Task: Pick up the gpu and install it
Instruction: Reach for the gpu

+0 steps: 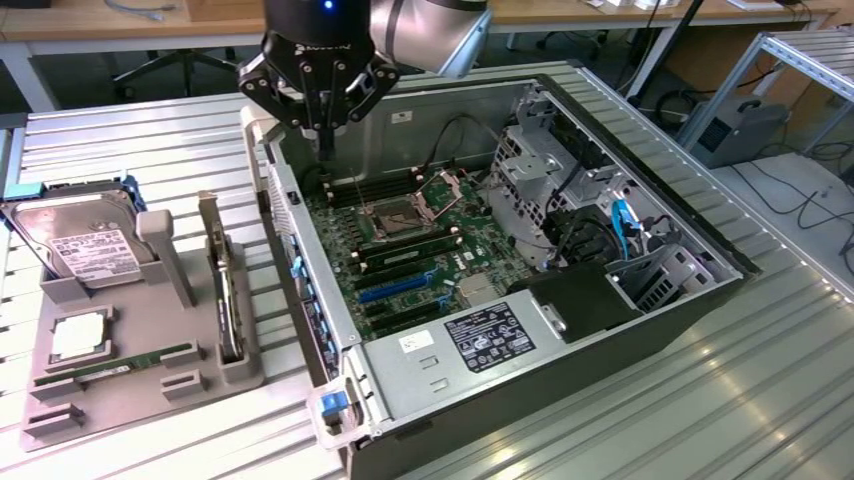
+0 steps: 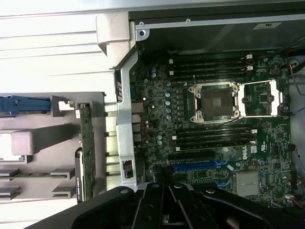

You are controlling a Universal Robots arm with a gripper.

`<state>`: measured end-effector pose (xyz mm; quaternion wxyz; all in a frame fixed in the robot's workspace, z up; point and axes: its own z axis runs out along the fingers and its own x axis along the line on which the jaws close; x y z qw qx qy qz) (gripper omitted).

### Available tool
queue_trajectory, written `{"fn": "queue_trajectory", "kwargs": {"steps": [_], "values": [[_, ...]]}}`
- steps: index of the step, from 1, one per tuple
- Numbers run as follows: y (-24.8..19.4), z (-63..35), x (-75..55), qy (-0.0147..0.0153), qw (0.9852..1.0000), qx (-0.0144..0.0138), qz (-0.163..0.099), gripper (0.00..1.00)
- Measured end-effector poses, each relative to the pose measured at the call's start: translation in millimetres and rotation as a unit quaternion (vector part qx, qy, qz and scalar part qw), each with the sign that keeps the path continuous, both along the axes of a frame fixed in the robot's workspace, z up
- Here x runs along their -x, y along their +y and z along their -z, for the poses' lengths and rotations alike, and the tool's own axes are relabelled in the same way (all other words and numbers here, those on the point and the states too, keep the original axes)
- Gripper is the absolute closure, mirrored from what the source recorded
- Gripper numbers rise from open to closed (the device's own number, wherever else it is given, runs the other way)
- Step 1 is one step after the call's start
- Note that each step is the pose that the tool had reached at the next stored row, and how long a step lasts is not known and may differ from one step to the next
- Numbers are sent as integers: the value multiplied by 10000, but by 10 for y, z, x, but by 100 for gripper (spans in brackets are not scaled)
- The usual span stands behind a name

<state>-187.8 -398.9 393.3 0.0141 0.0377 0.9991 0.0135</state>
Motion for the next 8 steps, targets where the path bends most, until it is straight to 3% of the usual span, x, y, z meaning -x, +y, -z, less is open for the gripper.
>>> {"fn": "queue_trajectory", "kwargs": {"steps": [8], "values": [[0, 0, 30, 0, 10000, 6, 0, 89]]}}
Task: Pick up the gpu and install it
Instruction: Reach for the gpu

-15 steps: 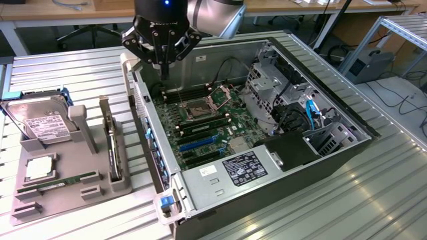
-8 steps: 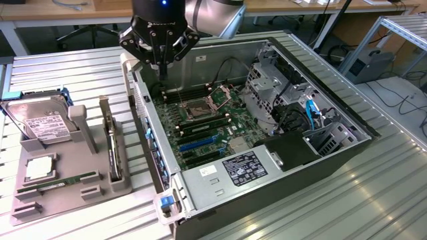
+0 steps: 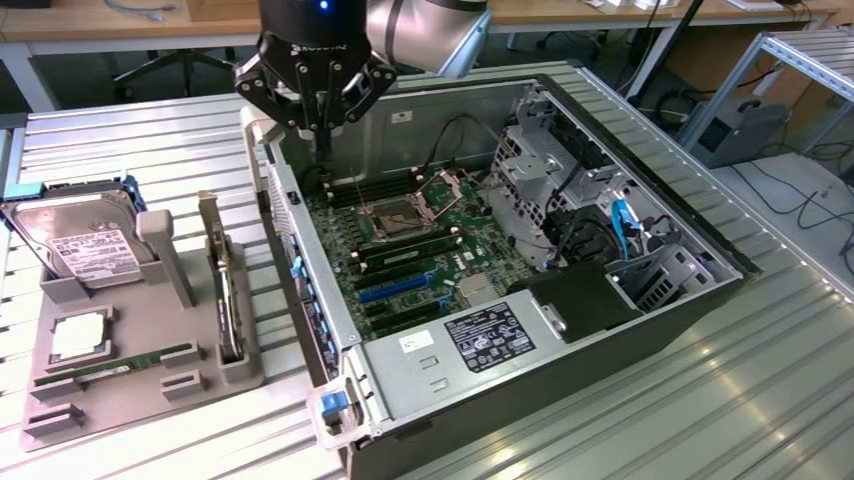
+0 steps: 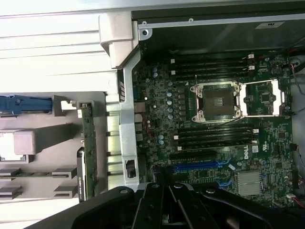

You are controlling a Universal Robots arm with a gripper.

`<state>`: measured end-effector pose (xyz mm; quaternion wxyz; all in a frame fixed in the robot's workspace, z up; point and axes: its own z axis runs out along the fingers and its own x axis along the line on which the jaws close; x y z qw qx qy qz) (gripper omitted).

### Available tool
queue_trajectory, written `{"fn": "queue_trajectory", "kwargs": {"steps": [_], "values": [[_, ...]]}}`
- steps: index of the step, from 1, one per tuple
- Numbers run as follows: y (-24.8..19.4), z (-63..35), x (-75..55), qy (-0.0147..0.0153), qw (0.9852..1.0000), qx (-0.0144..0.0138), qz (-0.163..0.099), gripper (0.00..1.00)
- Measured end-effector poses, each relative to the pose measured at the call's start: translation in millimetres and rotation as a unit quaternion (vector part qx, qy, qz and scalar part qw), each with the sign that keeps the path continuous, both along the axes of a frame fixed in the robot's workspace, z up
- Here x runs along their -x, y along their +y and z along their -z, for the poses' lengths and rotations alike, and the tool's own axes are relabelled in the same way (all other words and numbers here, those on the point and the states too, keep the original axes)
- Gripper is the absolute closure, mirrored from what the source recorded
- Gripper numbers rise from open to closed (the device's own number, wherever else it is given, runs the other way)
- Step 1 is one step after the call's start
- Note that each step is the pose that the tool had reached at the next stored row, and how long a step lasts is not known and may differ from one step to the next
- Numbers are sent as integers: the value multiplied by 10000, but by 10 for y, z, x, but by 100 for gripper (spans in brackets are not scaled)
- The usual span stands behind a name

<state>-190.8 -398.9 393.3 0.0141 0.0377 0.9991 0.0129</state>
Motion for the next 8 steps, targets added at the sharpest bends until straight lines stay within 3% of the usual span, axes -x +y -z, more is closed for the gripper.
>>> {"fn": "queue_trajectory", "kwargs": {"steps": [8], "values": [[0, 0, 34, 0, 10000, 6, 0, 89]]}}
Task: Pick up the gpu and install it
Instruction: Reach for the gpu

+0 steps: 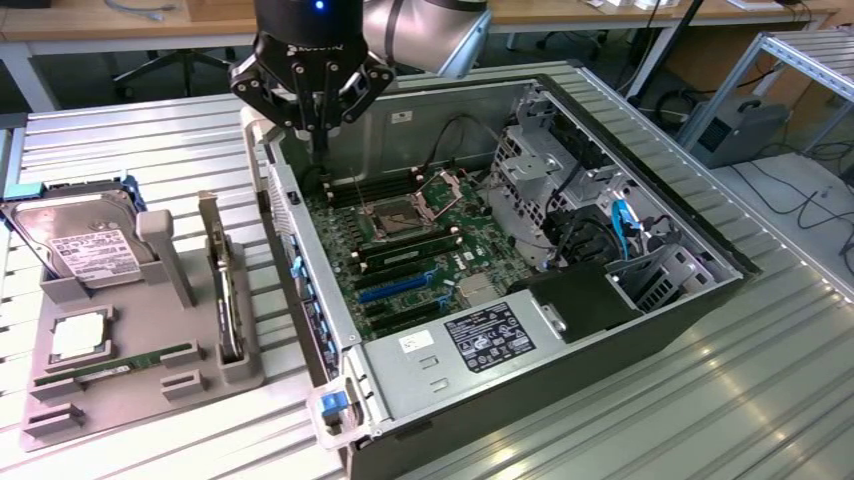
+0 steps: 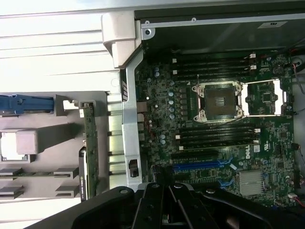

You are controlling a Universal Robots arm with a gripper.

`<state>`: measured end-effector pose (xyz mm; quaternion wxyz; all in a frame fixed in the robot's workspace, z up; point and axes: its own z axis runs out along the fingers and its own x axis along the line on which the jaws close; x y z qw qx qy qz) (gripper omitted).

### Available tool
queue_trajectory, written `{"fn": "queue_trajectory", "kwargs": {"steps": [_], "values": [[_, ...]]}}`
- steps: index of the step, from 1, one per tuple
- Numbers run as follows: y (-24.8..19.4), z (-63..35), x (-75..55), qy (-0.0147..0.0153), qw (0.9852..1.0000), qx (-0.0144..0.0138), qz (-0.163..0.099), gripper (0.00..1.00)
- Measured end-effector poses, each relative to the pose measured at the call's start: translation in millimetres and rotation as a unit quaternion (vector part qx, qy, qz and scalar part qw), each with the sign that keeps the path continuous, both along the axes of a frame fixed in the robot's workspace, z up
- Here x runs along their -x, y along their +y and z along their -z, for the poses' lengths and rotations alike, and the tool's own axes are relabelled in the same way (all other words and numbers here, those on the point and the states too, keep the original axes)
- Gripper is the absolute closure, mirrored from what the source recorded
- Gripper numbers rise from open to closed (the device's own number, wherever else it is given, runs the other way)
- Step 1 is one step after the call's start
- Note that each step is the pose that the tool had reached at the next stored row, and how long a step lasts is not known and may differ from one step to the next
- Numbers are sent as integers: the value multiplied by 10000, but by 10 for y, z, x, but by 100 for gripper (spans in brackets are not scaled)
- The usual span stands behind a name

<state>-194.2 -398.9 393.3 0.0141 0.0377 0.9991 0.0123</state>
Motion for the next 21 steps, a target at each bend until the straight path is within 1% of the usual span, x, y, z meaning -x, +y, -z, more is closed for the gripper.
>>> {"fn": "queue_trajectory", "kwargs": {"steps": [12, 21], "values": [[0, 0, 54, 0, 10000, 9, 0, 89], [0, 0, 85, 0, 10000, 20, 0, 89]]}}
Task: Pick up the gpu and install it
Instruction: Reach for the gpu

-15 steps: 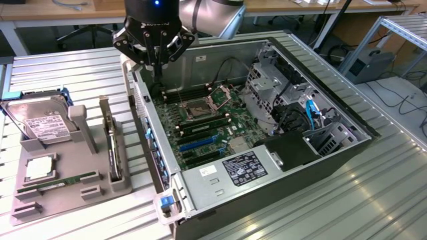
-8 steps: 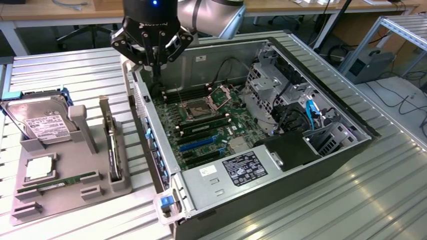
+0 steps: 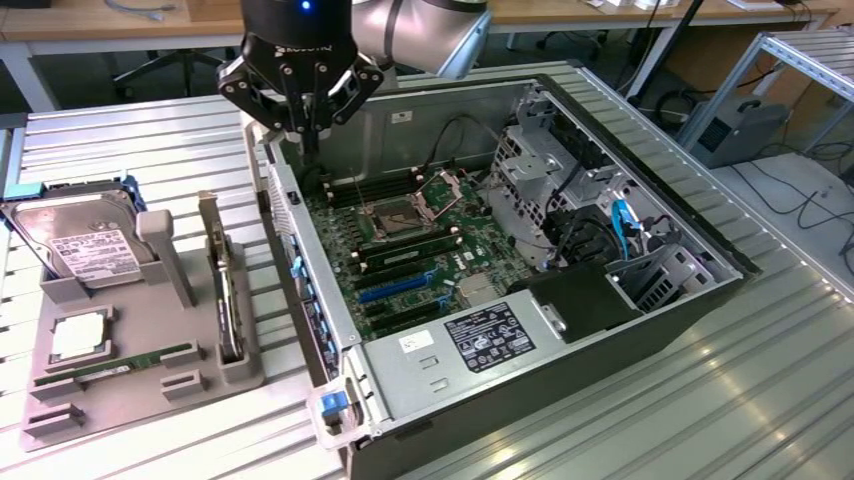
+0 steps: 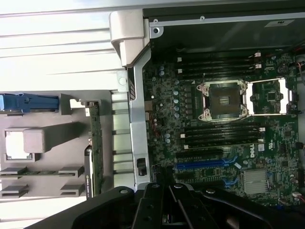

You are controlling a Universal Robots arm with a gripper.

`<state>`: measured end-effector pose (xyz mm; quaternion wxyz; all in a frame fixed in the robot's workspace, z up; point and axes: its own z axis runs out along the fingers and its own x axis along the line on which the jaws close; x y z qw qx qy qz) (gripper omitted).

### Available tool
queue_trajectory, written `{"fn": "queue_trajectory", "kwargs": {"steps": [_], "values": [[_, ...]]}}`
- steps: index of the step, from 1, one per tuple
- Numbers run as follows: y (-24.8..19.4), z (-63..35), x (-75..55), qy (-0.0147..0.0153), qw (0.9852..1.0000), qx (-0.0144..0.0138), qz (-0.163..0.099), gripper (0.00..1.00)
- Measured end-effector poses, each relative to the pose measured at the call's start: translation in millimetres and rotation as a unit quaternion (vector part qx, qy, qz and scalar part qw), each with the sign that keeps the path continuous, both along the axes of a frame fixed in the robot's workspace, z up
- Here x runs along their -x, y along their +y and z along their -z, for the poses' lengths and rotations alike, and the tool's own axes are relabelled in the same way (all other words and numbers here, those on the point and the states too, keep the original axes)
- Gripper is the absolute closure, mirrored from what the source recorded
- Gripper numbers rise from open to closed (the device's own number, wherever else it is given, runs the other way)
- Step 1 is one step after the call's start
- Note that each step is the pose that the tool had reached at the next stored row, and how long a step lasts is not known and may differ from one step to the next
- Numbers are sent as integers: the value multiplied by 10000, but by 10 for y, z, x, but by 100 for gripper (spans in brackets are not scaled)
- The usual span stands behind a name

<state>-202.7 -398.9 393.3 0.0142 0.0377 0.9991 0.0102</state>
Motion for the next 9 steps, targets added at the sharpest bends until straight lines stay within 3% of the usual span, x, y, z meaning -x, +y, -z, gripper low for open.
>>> {"fn": "queue_trajectory", "kwargs": {"steps": [9], "values": [[0, 0, 26, 0, 10000, 8, 0, 89]]}}
